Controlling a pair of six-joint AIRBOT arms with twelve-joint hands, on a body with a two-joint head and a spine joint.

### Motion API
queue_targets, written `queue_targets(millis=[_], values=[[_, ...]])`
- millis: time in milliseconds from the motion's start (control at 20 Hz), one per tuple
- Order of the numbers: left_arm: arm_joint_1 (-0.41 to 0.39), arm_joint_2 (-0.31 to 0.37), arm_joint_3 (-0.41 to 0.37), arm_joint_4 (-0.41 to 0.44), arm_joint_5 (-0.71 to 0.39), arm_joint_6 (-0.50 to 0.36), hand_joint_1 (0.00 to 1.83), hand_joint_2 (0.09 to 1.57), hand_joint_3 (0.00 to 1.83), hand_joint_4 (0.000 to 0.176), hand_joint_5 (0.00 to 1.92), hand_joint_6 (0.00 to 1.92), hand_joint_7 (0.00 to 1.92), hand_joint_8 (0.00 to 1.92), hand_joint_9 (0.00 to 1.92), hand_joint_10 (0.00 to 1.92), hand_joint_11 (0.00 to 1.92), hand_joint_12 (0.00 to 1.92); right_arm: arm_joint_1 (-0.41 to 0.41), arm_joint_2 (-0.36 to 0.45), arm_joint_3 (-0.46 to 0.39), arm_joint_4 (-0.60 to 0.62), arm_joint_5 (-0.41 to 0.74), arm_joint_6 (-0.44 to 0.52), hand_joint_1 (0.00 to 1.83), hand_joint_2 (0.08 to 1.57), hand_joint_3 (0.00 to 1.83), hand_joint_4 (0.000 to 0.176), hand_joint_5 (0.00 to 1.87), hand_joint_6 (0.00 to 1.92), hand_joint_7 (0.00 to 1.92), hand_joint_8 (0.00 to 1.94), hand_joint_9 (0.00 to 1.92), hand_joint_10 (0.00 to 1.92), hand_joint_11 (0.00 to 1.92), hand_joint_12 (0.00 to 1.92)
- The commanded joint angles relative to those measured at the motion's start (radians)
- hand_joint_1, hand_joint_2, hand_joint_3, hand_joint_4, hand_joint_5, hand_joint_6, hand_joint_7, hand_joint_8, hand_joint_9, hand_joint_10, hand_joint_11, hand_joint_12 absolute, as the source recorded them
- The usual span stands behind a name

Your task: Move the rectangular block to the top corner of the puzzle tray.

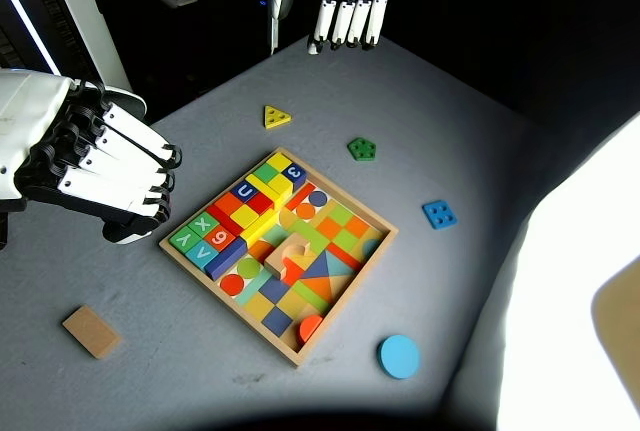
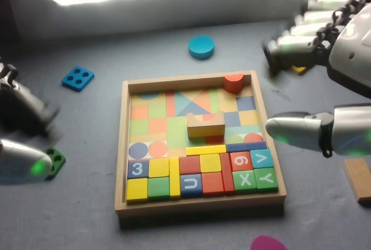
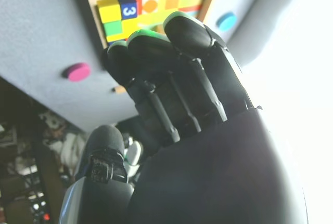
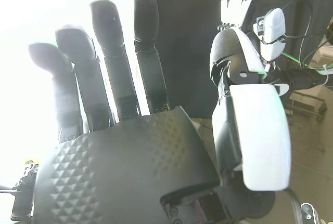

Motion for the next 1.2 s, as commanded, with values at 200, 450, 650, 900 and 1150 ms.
queue_targets(millis=[200, 450, 650, 900, 1150], values=[[-0.011, 0.001, -0.002, 0.010, 0.089, -0.004, 0.00, 1.23, 0.00, 0.037, 0.03, 0.00, 0.02, 0.00, 0.01, 0.00, 0.00, 0.23, 0.015, 0.007, -0.005, 0.001, 0.118, 0.000, 0.00, 1.11, 0.06, 0.011, 0.02, 0.01, 0.00, 0.00, 0.00, 0.00, 0.00, 0.00], [-0.014, 0.001, 0.001, 0.010, 0.089, -0.004, 0.00, 1.23, 0.00, 0.027, 0.06, 0.01, 0.04, 0.01, 0.04, 0.01, 0.00, 0.30, 0.033, -0.043, 0.042, 0.033, -0.018, -0.008, 0.00, 1.11, 0.05, 0.005, 0.15, 0.06, 0.00, 0.00, 0.00, 0.00, 0.00, 0.00], [-0.014, 0.000, -0.001, 0.010, 0.089, -0.004, 0.00, 1.22, 0.00, 0.033, 0.04, 0.00, 0.03, 0.00, 0.03, 0.00, 0.00, 0.30, 0.055, -0.113, 0.099, 0.133, -0.077, -0.107, 0.00, 1.12, 0.03, 0.003, 0.53, 0.17, 0.05, 0.00, 0.00, 0.00, 0.00, 0.00], [-0.015, 0.000, -0.001, 0.010, 0.089, -0.004, 0.00, 1.22, 0.00, 0.029, 0.00, 0.00, 0.00, 0.00, 0.00, 0.00, 0.00, 0.16, 0.072, -0.219, 0.197, 0.133, -0.139, -0.141, 0.00, 1.14, 0.01, 0.000, 0.77, 0.12, 0.03, 0.00, 0.00, 0.00, 0.00, 0.00], [-0.016, 0.000, -0.001, 0.010, 0.089, -0.004, 0.00, 1.23, 0.00, 0.033, 0.05, 0.01, 0.04, 0.01, 0.04, 0.01, 0.00, 0.25, 0.064, -0.337, 0.296, 0.133, -0.153, -0.155, 0.00, 1.15, 0.01, 0.000, 0.74, 0.10, 0.05, 0.01, 0.00, 0.00, 0.00, 0.00]])
